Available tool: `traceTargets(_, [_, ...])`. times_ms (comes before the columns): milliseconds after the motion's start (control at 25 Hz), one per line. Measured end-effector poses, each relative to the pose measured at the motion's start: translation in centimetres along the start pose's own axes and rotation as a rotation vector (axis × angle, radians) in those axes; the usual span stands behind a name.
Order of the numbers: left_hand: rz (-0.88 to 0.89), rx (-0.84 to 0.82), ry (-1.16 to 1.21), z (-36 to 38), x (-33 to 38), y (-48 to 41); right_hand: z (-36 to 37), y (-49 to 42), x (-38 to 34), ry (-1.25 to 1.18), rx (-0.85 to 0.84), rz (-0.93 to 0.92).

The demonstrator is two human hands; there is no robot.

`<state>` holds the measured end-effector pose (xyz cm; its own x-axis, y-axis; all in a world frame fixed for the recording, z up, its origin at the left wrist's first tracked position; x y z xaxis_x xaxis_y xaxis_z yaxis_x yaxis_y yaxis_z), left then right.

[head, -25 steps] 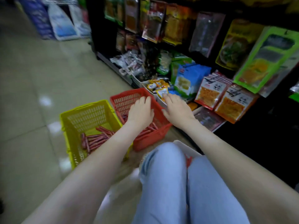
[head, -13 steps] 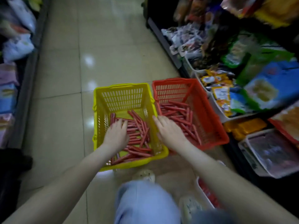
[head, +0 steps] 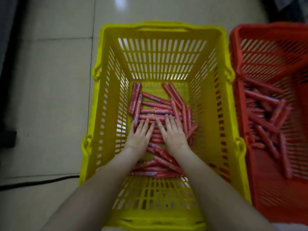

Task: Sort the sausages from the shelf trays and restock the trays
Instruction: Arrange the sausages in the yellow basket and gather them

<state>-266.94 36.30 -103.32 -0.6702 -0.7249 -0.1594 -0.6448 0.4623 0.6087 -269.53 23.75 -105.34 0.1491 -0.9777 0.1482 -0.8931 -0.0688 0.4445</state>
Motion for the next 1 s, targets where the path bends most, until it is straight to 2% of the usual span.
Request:
traceTargets(120, [0.035, 0.037, -0.062, 0.6, 0.6, -0.1, -0.5, -0.9, -0.5, -0.019, 0.184, 0.081])
traceTargets(240, [0.075, 0.172, -0.064, -0.6, 0.8, -0.6, -0.2, -1.8, -0.1, -0.116, 0.032, 0.064])
traceTargets(280, [0.072, 0.202, -0.056, -1.0, 0.7, -0.8, -0.3, -1.7, 0.1, -0.112, 0.028, 0.078])
traceTargets(360, [0.086, 0.256, -0.058, -1.9, 0.6, -0.9, -1.5, -1.2, 0.4, -0.113, 0.116, 0.111])
traceTargets(440, [0.111, 0.344, -0.011, -3.3, 0.3, -0.9, -3.2, -0.8, 0.7, -0.128, 0.272, 0.09])
traceTargets(600, [0.161, 0.707, 0.102, -8.4, -0.5, 0.3, -9.3, 1.2, 3.1, -0.078, 0.468, 0.058])
traceTargets(720, [0.177, 0.802, 0.193, -13.5, -0.7, 2.2, -13.9, 4.1, 5.3, -0.074, 0.479, 0.065])
traceTargets(880, [0.296, 0.887, 0.126, -21.2, 1.8, 7.1, -19.6, 11.1, 9.0, -0.219, 0.363, 0.141])
traceTargets(1000, [0.342, 0.976, 0.022, -26.1, 4.0, 13.0, -23.4, 17.9, 10.9, -0.317, 0.446, 0.193])
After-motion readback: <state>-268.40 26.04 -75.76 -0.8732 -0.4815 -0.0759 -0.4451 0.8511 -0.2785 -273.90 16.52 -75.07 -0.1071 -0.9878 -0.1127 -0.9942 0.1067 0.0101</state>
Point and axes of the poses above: each hand's wrist, its own y-axis away from the middle knuckle, its own z-axis out of the palm, x = y × z, the point moved 3 cm from there along -y, towards the middle knuckle, and after that the axes turned 1 degree about x, right-handed, at the moved point
